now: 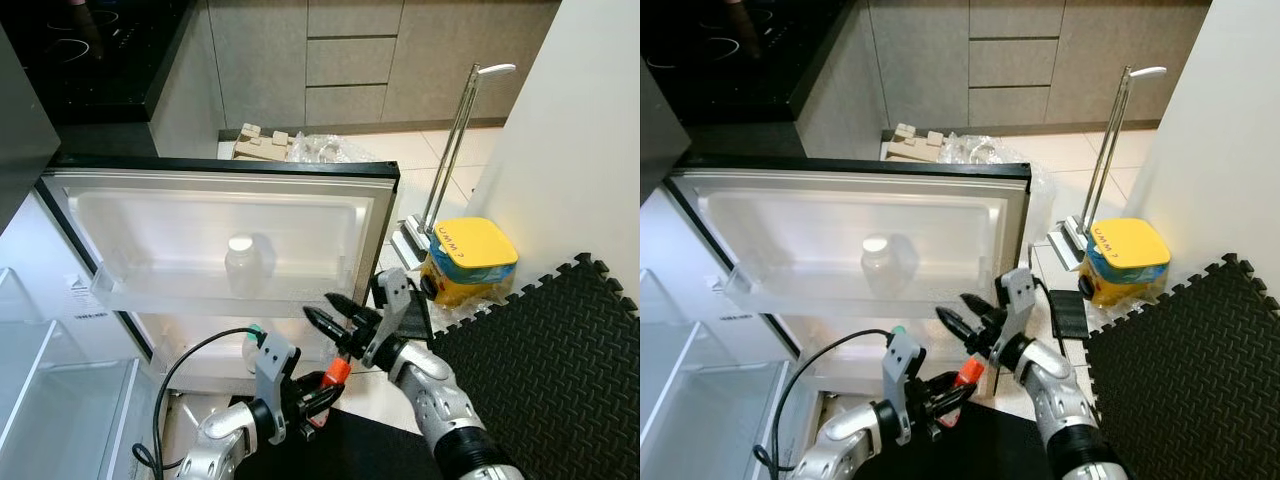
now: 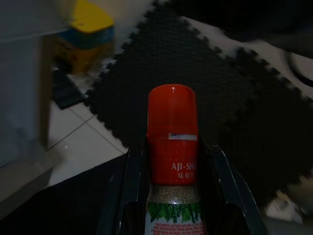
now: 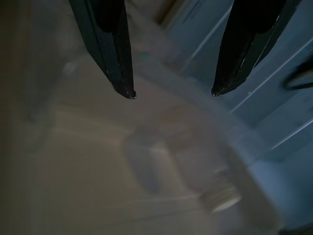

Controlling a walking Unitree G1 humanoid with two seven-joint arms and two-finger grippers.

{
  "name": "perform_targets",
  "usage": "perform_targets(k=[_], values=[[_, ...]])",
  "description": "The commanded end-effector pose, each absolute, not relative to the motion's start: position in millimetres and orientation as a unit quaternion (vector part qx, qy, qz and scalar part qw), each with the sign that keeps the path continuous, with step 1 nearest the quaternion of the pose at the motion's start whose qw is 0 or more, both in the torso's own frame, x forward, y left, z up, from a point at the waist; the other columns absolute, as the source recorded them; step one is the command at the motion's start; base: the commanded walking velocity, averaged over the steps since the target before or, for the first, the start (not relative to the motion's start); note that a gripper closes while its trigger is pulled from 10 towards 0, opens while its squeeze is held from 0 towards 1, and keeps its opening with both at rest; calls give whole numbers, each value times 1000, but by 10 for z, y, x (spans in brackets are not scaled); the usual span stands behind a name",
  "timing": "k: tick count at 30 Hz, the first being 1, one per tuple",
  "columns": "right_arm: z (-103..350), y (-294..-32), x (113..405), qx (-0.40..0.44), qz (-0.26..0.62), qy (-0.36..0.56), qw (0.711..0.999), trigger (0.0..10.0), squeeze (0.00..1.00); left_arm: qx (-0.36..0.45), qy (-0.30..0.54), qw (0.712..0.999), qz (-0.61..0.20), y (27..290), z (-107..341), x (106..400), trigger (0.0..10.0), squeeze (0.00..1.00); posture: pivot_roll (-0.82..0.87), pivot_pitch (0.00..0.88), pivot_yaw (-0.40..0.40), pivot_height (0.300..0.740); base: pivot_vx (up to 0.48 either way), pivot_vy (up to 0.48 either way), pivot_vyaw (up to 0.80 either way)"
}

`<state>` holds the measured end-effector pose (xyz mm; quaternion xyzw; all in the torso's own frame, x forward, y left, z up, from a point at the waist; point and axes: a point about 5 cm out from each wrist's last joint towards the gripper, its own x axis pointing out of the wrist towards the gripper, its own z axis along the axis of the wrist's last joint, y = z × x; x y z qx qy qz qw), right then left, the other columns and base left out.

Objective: Restocking fridge

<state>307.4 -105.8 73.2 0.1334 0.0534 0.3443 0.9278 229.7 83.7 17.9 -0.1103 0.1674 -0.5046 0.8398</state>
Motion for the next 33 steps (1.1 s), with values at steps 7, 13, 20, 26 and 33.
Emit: perform_targets(k=[7, 13, 20, 26, 33], values=[[650, -1209, 3051, 135, 315, 63, 937, 10000, 0, -98, 152, 823, -539, 1012, 309, 2179, 10000, 0, -184, 72, -14, 740, 0, 0, 0], [565, -1193, 2965, 127, 340, 85, 928, 10000, 0, -120, 117, 848, -502, 1152, 454, 2268, 10000, 0, -179, 70, -17, 740, 0, 0, 0], [425, -1123, 2808, 86, 391, 123, 908, 10000, 0, -171, 46, 903, -392, 1333, 668, 2543, 10000, 0, -182, 76, -16, 740, 0, 0, 0], [470, -1148, 2819, 97, 385, 109, 911, 10000, 0, -185, 33, 912, -364, 1315, 720, 2610, 10000, 0, -182, 84, -11, 740, 0, 0, 0], [535, -1129, 2746, 127, 421, 104, 892, 10000, 0, -194, 31, 928, -318, 1294, 703, 2700, 10000, 0, -186, 88, -4, 740, 0, 0, 0]])
